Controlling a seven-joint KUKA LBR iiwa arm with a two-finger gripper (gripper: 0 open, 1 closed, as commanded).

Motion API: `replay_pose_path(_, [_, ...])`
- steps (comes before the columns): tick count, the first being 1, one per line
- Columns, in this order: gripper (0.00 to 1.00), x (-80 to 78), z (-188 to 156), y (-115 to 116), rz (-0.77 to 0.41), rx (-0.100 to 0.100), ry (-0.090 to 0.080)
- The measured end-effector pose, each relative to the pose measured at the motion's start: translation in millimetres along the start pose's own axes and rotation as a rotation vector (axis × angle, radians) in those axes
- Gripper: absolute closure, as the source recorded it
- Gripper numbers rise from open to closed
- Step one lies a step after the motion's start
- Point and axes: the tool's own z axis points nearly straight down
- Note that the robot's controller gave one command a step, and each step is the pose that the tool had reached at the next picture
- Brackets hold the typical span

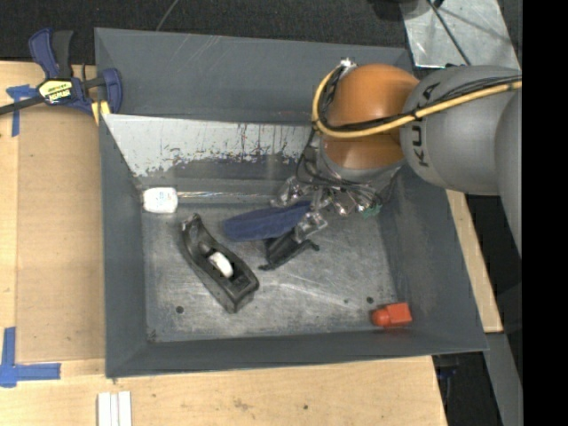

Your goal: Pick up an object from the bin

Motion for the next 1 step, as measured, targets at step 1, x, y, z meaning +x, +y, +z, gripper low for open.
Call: replay_pose_path(1, [1.00, -0.7, -130.1, 16.5, 0.042, 0.000, 0.011])
